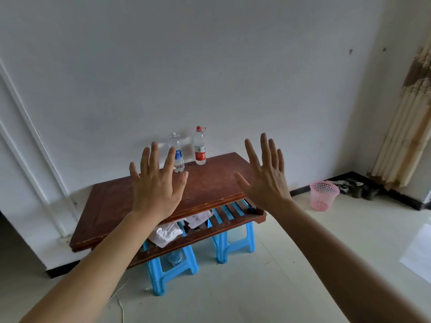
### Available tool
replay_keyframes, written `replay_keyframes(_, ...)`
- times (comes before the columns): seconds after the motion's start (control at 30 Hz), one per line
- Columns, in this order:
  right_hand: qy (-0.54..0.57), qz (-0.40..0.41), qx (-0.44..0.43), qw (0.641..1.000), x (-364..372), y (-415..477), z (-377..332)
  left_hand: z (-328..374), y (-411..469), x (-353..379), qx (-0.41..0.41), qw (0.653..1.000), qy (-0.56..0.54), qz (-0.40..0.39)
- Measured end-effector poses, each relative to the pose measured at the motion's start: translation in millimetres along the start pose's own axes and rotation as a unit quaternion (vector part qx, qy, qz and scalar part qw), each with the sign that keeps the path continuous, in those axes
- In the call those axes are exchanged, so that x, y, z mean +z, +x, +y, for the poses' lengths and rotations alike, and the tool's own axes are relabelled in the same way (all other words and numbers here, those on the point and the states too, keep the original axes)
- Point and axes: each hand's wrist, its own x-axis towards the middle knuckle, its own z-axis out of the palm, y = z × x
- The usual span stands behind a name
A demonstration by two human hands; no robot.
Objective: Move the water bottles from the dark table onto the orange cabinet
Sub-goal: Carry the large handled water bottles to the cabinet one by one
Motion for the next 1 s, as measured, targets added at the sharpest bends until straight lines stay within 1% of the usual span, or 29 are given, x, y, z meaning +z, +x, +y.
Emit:
replay_keyframes(0.1, 0.012, -0.009, -0.016, 1.000, 46.8, 44.5, 11.4, -8.4, 38.9, 40.0, -0.017, 1.000, -0.002, -0.014)
replay_keyframes(0.27, 0.005, -0.041, -0.049, 0.998, 143.5, 109.3, 35.9, -35.2, 103.5, 133.6, -0.034, 0.998, -0.011, -0.042)
replay_keyframes(0.43, -0.037, -0.073, -0.039, 0.996, 249.3, 197.7, 61.1, -78.3, 187.1, 246.6, -0.035, 0.995, -0.004, -0.090)
replay_keyframes(0.53, -0.039, -0.095, -0.017, 0.995, 290.6, 252.7, 74.0, -99.8, 243.8, 296.2, -0.037, 0.993, -0.020, -0.110)
replay_keyframes(0.63, -0.040, -0.092, -0.003, 0.995, 321.6, 298.7, 90.0, -111.3, 300.5, 337.7, -0.037, 0.991, -0.034, -0.122)
replay_keyframes(0.7, -0.036, -0.100, 0.011, 0.994, 345.2, 322.1, 103.7, -116.7, 334.2, 371.7, -0.029, 0.988, -0.047, -0.143)
replay_keyframes(0.9, -0.014, -0.124, 0.030, 0.992, 423.5, 363.6, 151.7, -115.8, 383.8, 458.5, -0.025, 0.984, -0.033, -0.173)
replay_keyframes(1.0, 0.005, -0.147, 0.021, 0.989, 469.2, 392.2, 174.4, -114.5, 409.3, 500.1, -0.031, 0.981, -0.013, -0.193)
